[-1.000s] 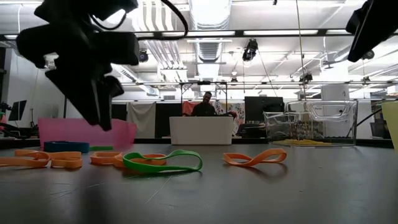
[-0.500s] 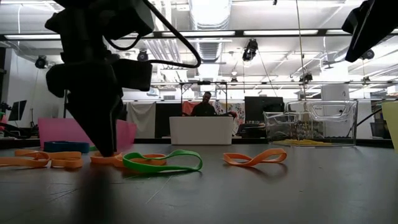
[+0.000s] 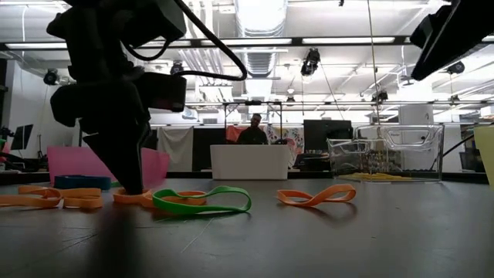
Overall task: Sort rubber bands into baskets
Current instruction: Put the orange rubber band into the white bin
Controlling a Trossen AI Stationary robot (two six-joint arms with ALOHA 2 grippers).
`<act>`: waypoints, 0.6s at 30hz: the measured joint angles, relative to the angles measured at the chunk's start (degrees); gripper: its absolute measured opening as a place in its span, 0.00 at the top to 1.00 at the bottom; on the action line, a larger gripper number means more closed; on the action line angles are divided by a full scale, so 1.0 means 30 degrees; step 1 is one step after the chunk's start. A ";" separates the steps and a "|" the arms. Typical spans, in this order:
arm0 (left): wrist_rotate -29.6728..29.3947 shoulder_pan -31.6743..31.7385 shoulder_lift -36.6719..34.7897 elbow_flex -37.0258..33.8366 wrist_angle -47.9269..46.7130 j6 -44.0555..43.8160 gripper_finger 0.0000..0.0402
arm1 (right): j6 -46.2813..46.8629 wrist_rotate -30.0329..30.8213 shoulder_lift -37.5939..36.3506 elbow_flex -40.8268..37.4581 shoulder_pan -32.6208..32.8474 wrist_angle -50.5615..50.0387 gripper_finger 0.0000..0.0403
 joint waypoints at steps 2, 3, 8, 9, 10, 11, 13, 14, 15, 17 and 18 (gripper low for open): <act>-0.0098 -0.0126 -0.0182 -0.0058 0.0299 0.0165 0.98 | -0.0082 0.0309 0.0000 -0.0385 0.0000 0.0744 0.68; -0.0179 -0.0200 -0.0301 -0.0080 0.0353 0.0247 0.98 | -0.0230 0.0419 0.0000 -0.0607 0.0000 0.1141 0.68; -0.0984 -0.0406 -0.1638 -0.0122 0.0632 0.0459 1.00 | -0.2216 0.1956 0.0007 -0.1949 -0.0270 0.4639 0.70; -0.1213 -0.0414 -0.1952 -0.0102 0.0764 0.0578 1.00 | -0.2794 0.2070 0.0007 -0.2248 -0.0525 0.5596 0.70; -0.1497 -0.0435 -0.2242 -0.0102 0.0828 0.0624 1.00 | -0.3415 0.2108 0.0007 -0.2515 -0.0828 0.6614 0.71; -0.1758 -0.0436 -0.2527 -0.0102 0.0850 0.0694 1.00 | -0.3991 0.2123 0.0007 -0.2753 -0.1131 0.7599 0.71; -0.2246 -0.0428 -0.3123 -0.0102 0.1294 0.0961 1.00 | -0.5129 0.2151 0.0007 -0.3140 -0.1792 0.9544 0.71; -0.2513 -0.0428 -0.3418 -0.0090 0.1495 0.1118 1.00 | -0.5715 0.2139 0.0007 -0.3338 -0.2127 1.0588 0.71; -0.2776 -0.0428 -0.3679 -0.0087 0.1678 0.1284 1.00 | -0.6315 0.2091 0.0007 -0.3525 -0.2448 1.1603 0.70; -0.3378 -0.0426 -0.4108 -0.0087 0.2213 0.1729 1.00 | -0.7511 0.1757 0.0007 -0.3873 -0.3116 1.3607 0.68; -0.3677 -0.0421 -0.4283 -0.0087 0.2447 0.2043 1.00 | -0.8051 0.1334 0.0007 -0.4016 -0.3455 1.4523 0.67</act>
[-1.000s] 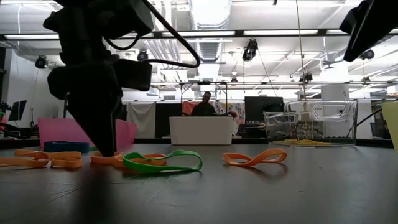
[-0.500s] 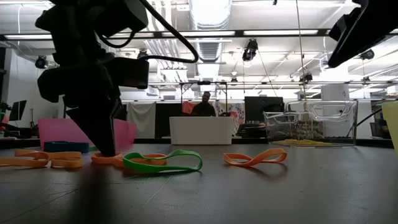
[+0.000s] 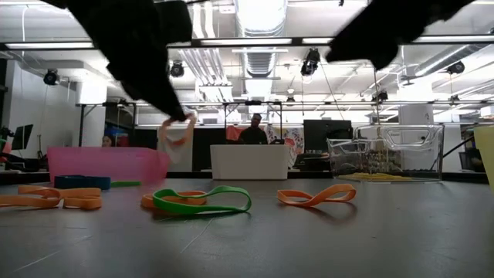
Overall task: Sort rubber bands into baskets
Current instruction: Put the orange rubber band into the white bin
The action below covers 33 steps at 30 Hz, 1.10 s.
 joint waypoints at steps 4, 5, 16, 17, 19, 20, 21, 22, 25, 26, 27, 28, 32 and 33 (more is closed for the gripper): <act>-0.1403 0.0042 -0.0444 0.0015 0.1373 0.1533 1.00 | -0.1403 -0.1645 0.0618 -0.0222 -0.1257 0.3049 0.61; -0.1677 0.0100 -0.0467 0.0015 0.1865 0.1978 1.00 | -0.1693 -0.1949 0.0970 -0.0235 -0.1530 0.3753 0.59; -0.3147 0.1107 -0.0499 0.0044 0.5025 0.4918 1.00 | -0.3298 -0.2418 0.6128 0.1830 -0.3426 0.7194 0.52; -0.3207 0.1139 -0.0499 0.0044 0.5106 0.4953 1.00 | -0.3294 -0.2413 0.6452 0.2059 -0.3521 0.7179 0.52; -0.3296 0.1195 -0.0497 0.0044 0.5180 0.5049 1.00 | -0.3268 -0.2423 0.7100 0.2576 -0.3724 0.7227 0.52; -0.3310 0.1199 -0.0498 0.0044 0.5314 0.5118 1.00 | -0.3264 -0.2425 0.7392 0.2806 -0.3836 0.7221 0.52; -0.3311 0.1202 -0.0492 0.0044 0.5354 0.5205 1.00 | -0.3285 -0.2418 0.7714 0.3064 -0.3930 0.7225 0.52; -0.3318 0.1202 -0.0492 0.0044 0.5368 0.5234 1.00 | -0.3295 -0.2414 0.8019 0.3331 -0.4035 0.7313 0.52; -0.3331 0.1217 -0.0492 0.0044 0.5514 0.5399 1.00 | -0.3634 -0.2416 0.8732 0.4058 -0.4284 0.7337 0.55; -0.3332 0.1217 -0.0492 0.0044 0.5504 0.5516 1.00 | -0.3895 -0.2403 0.8860 0.4240 -0.4307 0.7354 0.57; -0.3332 0.1217 -0.0492 0.0044 0.5494 0.5571 1.00 | -0.4230 -0.2397 0.8964 0.4381 -0.4333 0.7333 0.59; -0.3332 0.1217 -0.0492 0.0044 0.5480 0.5599 1.00 | -0.4384 -0.2395 0.9080 0.4555 -0.4330 0.7332 0.62; -0.3010 0.1217 -0.0494 0.0044 0.5497 0.5011 0.99 | -0.4442 -0.2420 0.9082 0.4929 -0.4304 0.6684 0.81; -0.2603 0.1217 -0.0507 0.0044 0.5485 0.5020 0.97 | -0.4449 -0.2427 0.8998 0.4982 -0.4304 0.6402 0.87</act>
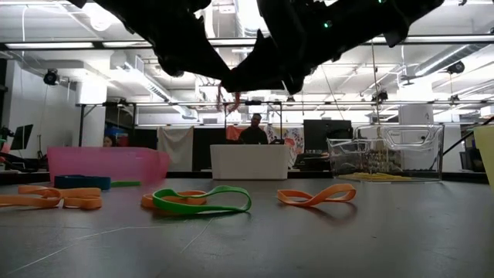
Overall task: Sort rubber bands into baskets
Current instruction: Put the orange rubber band into the white bin
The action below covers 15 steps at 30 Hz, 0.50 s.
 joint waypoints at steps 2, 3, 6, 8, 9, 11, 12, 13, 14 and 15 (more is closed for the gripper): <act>0.0349 0.0000 -0.0014 0.0000 0.0015 0.0069 0.93 | -0.0002 0.0022 -0.0172 0.0101 -0.0007 -0.0550 0.95; 0.0330 0.0000 -0.0042 0.0000 0.0004 0.0098 0.90 | 0.0007 -0.0001 -0.0256 0.0158 -0.0007 -0.0579 0.96; -0.0171 0.0022 -0.0109 0.0000 -0.0076 0.0239 0.81 | 0.0117 -0.0037 -0.0547 0.0140 -0.0008 -0.0983 0.97; -0.0602 0.0027 -0.0231 0.0000 -0.0634 0.0408 0.74 | 0.0354 -0.0085 -0.0804 0.0146 -0.0098 -0.2025 0.98; -0.0703 0.0029 -0.0373 0.0000 -0.0948 0.0431 0.71 | 0.0669 -0.0100 -0.0931 0.0223 -0.0186 -0.2831 0.98; -0.0883 0.0036 -0.0728 0.0000 -0.1575 0.0429 0.66 | 0.1286 0.0003 -0.1228 0.0610 -0.0465 -0.4980 0.98; -0.0941 0.0036 -0.0941 0.0000 -0.1786 0.0414 0.64 | 0.1630 0.0160 -0.1347 0.0855 -0.0682 -0.6140 0.98; -0.0948 0.0036 -0.1147 0.0007 -0.2128 0.0429 0.62 | 0.1762 0.0303 -0.1445 0.1144 -0.0937 -0.7331 0.98; -0.0948 0.0036 -0.1329 0.0007 -0.2513 0.0416 0.60 | 0.1842 0.0609 -0.1505 0.1471 -0.1217 -0.8437 0.98; -0.0942 0.0036 -0.1500 0.0001 -0.2775 0.0335 0.59 | 0.1812 0.1009 -0.1585 0.1856 -0.1559 -0.9504 0.98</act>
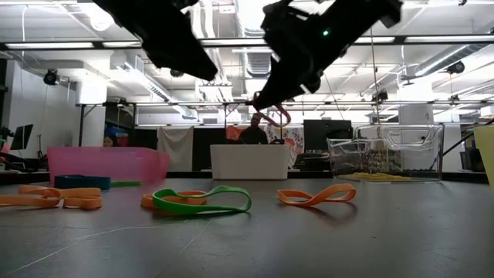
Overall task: Sort rubber bands into baskets
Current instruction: Put the orange rubber band into the white bin
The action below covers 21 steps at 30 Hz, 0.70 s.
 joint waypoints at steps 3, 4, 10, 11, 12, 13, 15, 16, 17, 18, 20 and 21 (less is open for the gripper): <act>0.0002 -0.0015 -0.0630 -0.0001 -0.0805 -0.0194 0.57 | -0.1109 0.1445 -0.0109 0.1336 -0.1354 -0.2355 0.98; -0.0006 -0.0022 -0.0748 0.0006 -0.0924 -0.0250 0.57 | -0.1864 0.1671 -0.0120 0.1829 -0.1947 -0.2694 0.98; -0.0001 -0.0039 -0.1042 0.0006 -0.2032 -0.0853 0.57 | -0.5425 -0.0177 0.0045 0.4159 -0.6708 -0.2111 0.98; 0.0005 -0.0047 -0.1039 0.0006 -0.2168 -0.1064 0.57 | -0.5510 -0.1221 0.0215 0.4302 -0.7621 -0.1510 0.98; 0.0009 -0.0054 -0.1028 0.0006 -0.2261 -0.1217 0.57 | -0.5399 -0.2445 0.0386 0.4439 -0.8480 -0.0792 0.98; 0.0009 -0.0064 -0.1028 0.0006 -0.2383 -0.1355 0.57 | -0.5012 -0.3956 0.0499 0.4487 -0.9438 -0.0231 0.98; 0.0003 -0.0100 -0.1028 -0.0001 -0.2448 -0.1595 0.57 | -0.4043 -0.6639 0.1013 0.4433 -1.1003 0.0784 0.98; 0.0008 -0.0134 -0.1028 -0.0001 -0.2485 -0.1650 0.57 | -0.3401 -0.7734 0.1345 0.4442 -1.1692 0.1513 0.98; 0.0002 -0.0168 -0.1028 -0.0023 -0.2603 -0.1692 0.57 | -0.2584 -0.8555 0.1662 0.4461 -1.2309 0.1677 0.98; 0.0002 -0.0182 -0.1028 -0.0037 -0.2661 -0.1713 0.57 | -0.1924 -0.9058 0.2015 0.4435 -1.2842 0.1755 0.98; -0.0056 -0.0258 -0.1028 -0.0037 -0.2711 -0.1754 0.57 | -0.1059 -0.9516 0.2787 0.4433 -1.3592 0.2220 0.98; -0.0121 -0.0262 -0.1011 -0.0037 -0.2714 -0.1793 0.57 | -0.0691 -0.9712 0.3124 0.4433 -1.3881 0.2048 0.98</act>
